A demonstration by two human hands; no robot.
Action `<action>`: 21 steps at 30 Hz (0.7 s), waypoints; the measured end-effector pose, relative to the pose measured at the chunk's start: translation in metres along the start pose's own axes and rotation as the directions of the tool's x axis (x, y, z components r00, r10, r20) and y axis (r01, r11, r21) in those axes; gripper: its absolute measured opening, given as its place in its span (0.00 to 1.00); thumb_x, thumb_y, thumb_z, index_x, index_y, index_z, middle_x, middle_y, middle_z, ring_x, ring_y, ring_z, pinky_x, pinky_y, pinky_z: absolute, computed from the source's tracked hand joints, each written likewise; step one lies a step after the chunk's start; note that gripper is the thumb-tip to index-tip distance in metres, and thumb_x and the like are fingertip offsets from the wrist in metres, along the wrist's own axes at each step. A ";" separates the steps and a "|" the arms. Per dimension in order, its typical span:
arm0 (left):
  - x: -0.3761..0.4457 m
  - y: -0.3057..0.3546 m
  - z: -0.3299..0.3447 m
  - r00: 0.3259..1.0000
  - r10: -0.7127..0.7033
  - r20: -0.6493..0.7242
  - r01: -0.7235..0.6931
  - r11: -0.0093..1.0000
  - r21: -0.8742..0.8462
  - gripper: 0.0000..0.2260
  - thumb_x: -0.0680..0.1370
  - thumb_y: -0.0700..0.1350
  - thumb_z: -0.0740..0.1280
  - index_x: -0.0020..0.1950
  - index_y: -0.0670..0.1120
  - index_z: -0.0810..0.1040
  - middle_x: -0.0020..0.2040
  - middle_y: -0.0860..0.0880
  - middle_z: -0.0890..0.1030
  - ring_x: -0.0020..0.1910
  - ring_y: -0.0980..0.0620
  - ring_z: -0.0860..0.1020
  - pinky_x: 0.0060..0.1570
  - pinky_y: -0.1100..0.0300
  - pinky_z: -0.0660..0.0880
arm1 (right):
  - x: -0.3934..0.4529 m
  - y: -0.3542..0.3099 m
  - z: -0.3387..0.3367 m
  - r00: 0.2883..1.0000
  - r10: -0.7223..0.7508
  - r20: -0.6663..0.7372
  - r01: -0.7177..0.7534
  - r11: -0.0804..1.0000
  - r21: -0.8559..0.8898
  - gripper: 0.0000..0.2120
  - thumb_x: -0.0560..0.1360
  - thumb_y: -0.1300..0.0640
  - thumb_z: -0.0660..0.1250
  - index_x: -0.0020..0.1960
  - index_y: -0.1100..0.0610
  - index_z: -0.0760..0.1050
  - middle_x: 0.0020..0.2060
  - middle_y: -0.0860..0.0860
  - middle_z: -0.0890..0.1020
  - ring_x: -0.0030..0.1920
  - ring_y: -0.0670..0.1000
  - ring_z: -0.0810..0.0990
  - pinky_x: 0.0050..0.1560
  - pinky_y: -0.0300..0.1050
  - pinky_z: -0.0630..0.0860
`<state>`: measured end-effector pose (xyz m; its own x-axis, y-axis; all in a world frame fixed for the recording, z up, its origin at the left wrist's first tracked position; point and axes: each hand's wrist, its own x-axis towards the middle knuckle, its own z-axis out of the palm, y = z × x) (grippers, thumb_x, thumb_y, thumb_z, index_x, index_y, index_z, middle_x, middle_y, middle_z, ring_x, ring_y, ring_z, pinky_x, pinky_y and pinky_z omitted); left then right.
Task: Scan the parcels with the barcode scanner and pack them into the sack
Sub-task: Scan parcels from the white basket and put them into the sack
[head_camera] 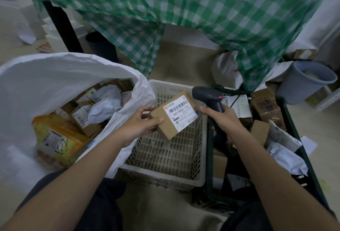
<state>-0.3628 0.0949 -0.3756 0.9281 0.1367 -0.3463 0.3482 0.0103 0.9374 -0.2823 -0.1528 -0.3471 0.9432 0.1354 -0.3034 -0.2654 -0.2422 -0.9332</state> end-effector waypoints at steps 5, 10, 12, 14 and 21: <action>0.012 -0.008 0.001 0.991 0.045 -0.128 -0.036 0.997 0.072 0.20 0.70 0.48 0.77 0.58 0.50 0.73 0.60 0.46 0.75 0.58 0.49 0.78 0.54 0.55 0.79 | -0.010 0.010 -0.014 0.981 0.039 0.189 0.002 0.978 -0.208 0.07 0.75 0.61 0.67 0.51 0.62 0.77 0.42 0.58 0.82 0.39 0.50 0.79 0.40 0.43 0.74; 0.016 -0.012 0.009 0.975 0.116 -0.190 -0.084 0.982 0.170 0.22 0.72 0.48 0.75 0.62 0.48 0.72 0.57 0.50 0.74 0.59 0.50 0.75 0.60 0.49 0.76 | -0.028 0.018 -0.023 0.959 -0.026 0.283 0.125 0.932 -0.340 0.05 0.78 0.51 0.67 0.48 0.53 0.75 0.37 0.50 0.78 0.33 0.45 0.76 0.34 0.35 0.72; 0.016 -0.010 0.011 0.971 0.140 -0.196 -0.095 0.970 0.222 0.22 0.72 0.48 0.75 0.63 0.47 0.72 0.59 0.49 0.74 0.58 0.51 0.75 0.60 0.51 0.76 | -0.036 0.021 -0.027 0.948 -0.063 0.312 0.190 0.898 -0.397 0.05 0.78 0.48 0.65 0.48 0.49 0.74 0.38 0.50 0.79 0.36 0.45 0.77 0.38 0.36 0.74; 0.016 -0.010 0.013 0.969 0.148 -0.195 -0.100 0.966 0.239 0.23 0.72 0.48 0.75 0.64 0.46 0.72 0.58 0.50 0.74 0.57 0.52 0.75 0.59 0.52 0.76 | -0.043 0.023 -0.031 0.938 -0.098 0.332 0.233 0.888 -0.396 0.03 0.79 0.48 0.64 0.48 0.46 0.72 0.39 0.47 0.79 0.35 0.39 0.78 0.37 0.32 0.73; 0.020 -0.016 0.015 0.974 0.139 -0.178 -0.104 0.975 0.196 0.23 0.72 0.46 0.75 0.64 0.44 0.72 0.60 0.48 0.75 0.59 0.51 0.76 0.62 0.49 0.75 | -0.049 0.031 -0.036 0.921 -0.152 0.360 0.301 0.862 -0.408 0.14 0.79 0.48 0.62 0.44 0.58 0.72 0.33 0.53 0.79 0.31 0.46 0.78 0.35 0.37 0.75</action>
<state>-0.3483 0.0828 -0.3983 0.9292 0.3109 -0.1998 0.2690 -0.1983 0.9425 -0.3292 -0.2019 -0.3544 0.8368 0.5069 -0.2070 0.1370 -0.5599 -0.8172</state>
